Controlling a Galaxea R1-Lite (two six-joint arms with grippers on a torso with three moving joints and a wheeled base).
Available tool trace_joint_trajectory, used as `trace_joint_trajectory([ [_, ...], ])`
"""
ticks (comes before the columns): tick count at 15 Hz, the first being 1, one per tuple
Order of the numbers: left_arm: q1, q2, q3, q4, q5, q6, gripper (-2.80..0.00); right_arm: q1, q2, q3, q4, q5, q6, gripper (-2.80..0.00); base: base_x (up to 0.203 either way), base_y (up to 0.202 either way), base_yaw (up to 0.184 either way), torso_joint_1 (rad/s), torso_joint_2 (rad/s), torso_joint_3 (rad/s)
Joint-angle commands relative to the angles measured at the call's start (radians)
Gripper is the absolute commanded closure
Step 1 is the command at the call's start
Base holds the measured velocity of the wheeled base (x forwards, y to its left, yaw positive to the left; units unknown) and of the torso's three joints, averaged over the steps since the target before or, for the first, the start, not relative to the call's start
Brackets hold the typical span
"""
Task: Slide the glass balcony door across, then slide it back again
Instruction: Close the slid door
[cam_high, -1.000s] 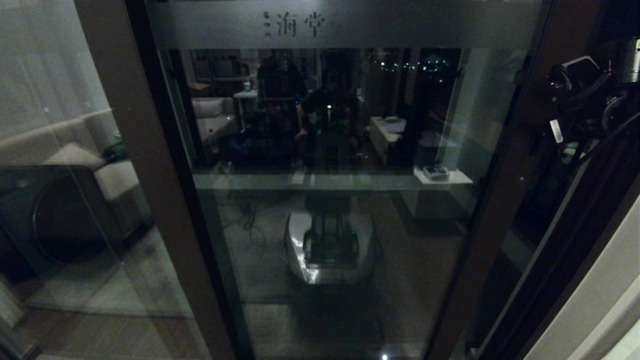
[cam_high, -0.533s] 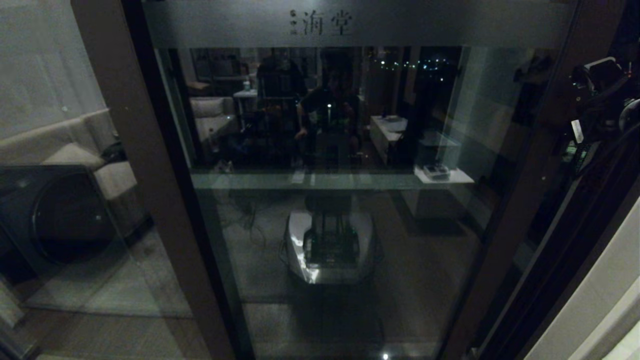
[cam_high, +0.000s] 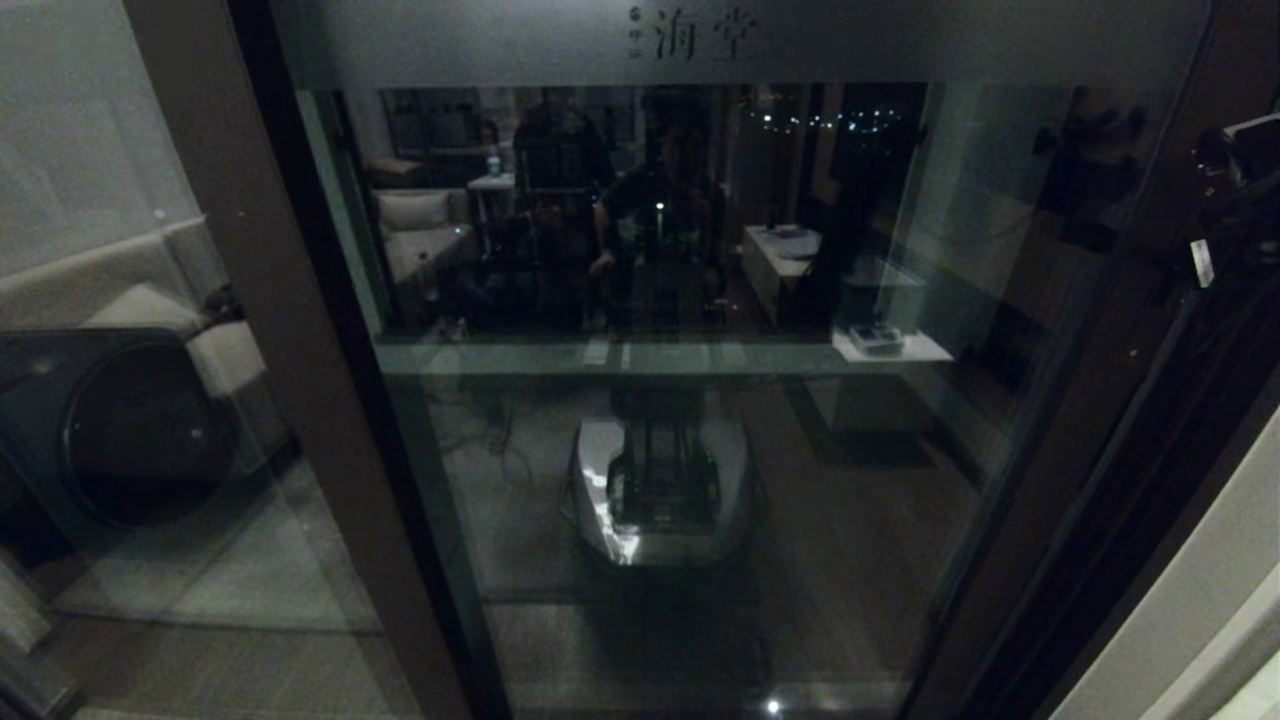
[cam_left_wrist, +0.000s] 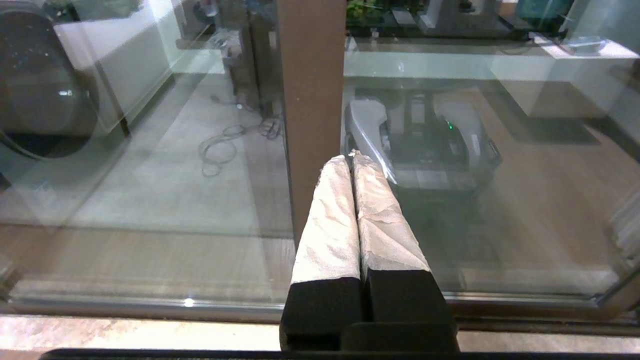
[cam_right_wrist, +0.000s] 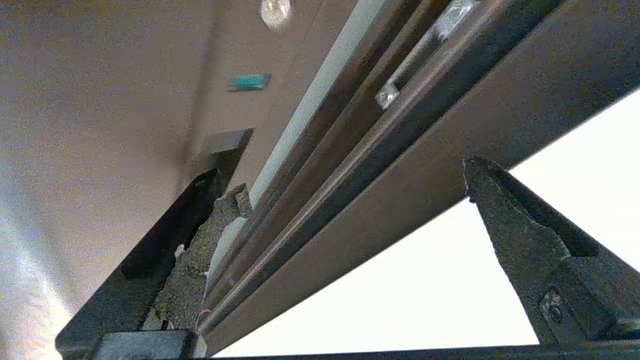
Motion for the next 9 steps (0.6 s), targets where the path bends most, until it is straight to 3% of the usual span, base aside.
trace_joint_trajectory([
  [1, 0.0, 0.0, 0.0, 0.0, 0.0, -0.001, 0.0, 0.001, -0.115, 0.05, -0.002, 0.008, 0.005, -2.8, 0.0, 0.0, 0.0, 0.0, 0.0, 0.0],
  [8, 0.0, 0.0, 0.0, 0.0, 0.0, -0.001, 0.0, -0.025, -0.343, 0.217, 0.002, 0.059, 0.08, -2.8, 0.0, 0.0, 0.0, 0.0, 0.0, 0.0],
  [9, 0.0, 0.0, 0.0, 0.0, 0.0, 0.001, 0.0, -0.028, -0.381, 0.251, 0.008, 0.059, 0.09, -0.03, 0.0, 0.0, 0.0, 0.0, 0.0, 0.0],
])
